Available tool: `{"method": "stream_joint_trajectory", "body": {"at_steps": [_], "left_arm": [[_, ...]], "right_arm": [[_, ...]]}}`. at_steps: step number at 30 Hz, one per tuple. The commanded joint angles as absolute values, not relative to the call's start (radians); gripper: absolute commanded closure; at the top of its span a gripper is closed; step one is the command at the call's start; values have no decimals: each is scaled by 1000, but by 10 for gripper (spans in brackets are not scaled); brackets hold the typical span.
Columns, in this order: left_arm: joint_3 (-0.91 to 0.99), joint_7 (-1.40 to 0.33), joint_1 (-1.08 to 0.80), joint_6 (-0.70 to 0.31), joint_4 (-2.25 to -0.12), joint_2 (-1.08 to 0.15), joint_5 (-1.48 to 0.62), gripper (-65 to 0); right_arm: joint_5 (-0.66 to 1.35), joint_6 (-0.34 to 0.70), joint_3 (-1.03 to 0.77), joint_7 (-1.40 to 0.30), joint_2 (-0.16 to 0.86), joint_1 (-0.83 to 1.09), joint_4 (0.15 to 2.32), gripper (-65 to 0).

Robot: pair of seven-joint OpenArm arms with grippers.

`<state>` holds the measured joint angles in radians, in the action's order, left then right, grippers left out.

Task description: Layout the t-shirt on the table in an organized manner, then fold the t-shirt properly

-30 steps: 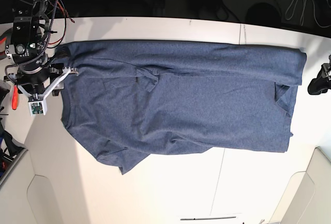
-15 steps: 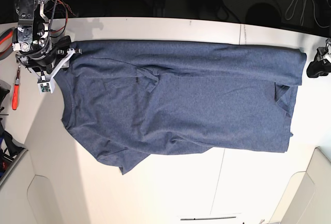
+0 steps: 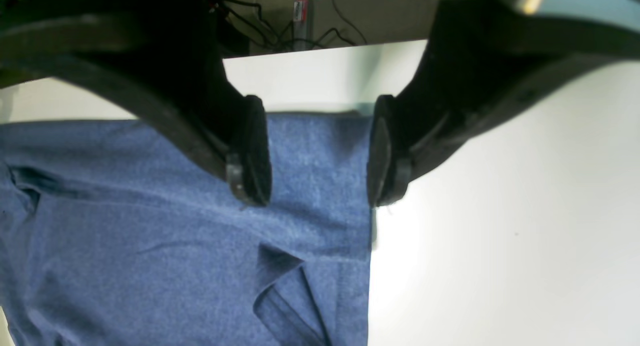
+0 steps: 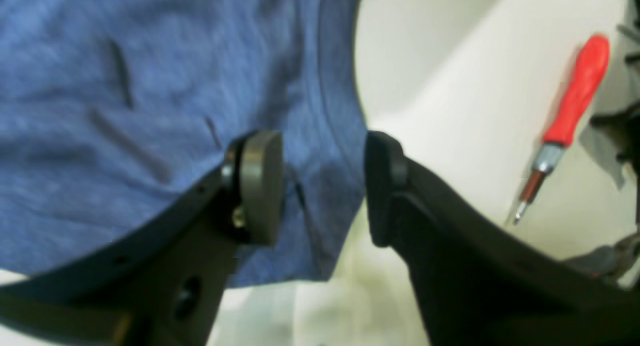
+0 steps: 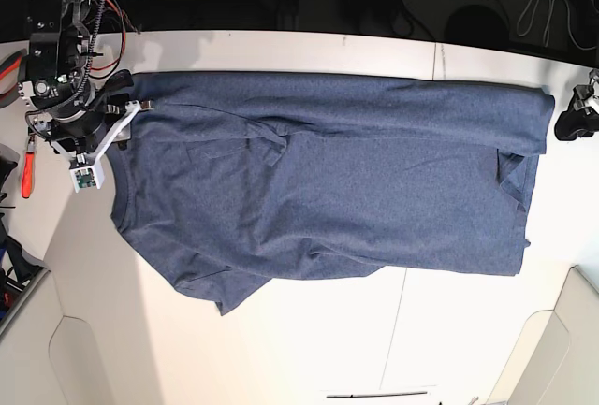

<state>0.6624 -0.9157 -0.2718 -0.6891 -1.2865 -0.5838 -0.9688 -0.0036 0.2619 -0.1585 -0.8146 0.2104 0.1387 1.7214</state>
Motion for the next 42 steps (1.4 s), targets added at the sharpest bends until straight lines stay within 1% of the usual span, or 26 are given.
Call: {"method": "stream_joint_trajectory", "body": {"at_steps": [1, 4, 10, 16, 17, 18, 19, 20, 27, 37, 39, 42], "left_arm": [[671, -902, -269, -698, -1299, -609, -991, -346], [671, -902, -269, -698, -1299, -609, -992, -346], [671, -902, -269, -698, -1299, -609, -1013, -346], [671, -902, -269, -698, -1299, -609, -1013, -346], [671, -902, -269, -698, -1299, -609, -1013, -346], [671, -902, -269, -698, -1299, -609, -1013, -346], [671, -902, -269, -698, -1299, -609, -1013, -346], [671, -902, -269, -698, -1299, -609, -1013, -346], [671, -901, -269, -698, -1299, -609, -1013, -345], [656, -878, -268, -698, -1299, -598, -1004, -346], [626, -841, -268, -698, -1299, -596, -958, -346], [559, -706, -265, -698, -1299, -596, -836, -346]], "right_arm": [[10, 258, -161, -804, 218, 133, 1735, -263], [46, 271, -161, -804, 218, 133, 1710, -263], [56, 278, -161, -773, 218, 133, 1631, -263], [113, 323, -161, -776, 213, 133, 1611, -258], [113, 323, -161, -781, 213, 133, 1611, -211], [113, 323, -161, -785, 213, 133, 1611, -125], [113, 323, -161, -786, 213, 133, 1611, -18], [113, 321, -161, -785, 213, 133, 1612, 0], [112, 317, -161, -773, 213, 133, 1641, 0], [112, 292, -161, -767, 213, 133, 1767, 0], [112, 292, -161, -767, 213, 133, 1767, 0], [112, 292, -161, -767, 213, 133, 1767, 0]]}}
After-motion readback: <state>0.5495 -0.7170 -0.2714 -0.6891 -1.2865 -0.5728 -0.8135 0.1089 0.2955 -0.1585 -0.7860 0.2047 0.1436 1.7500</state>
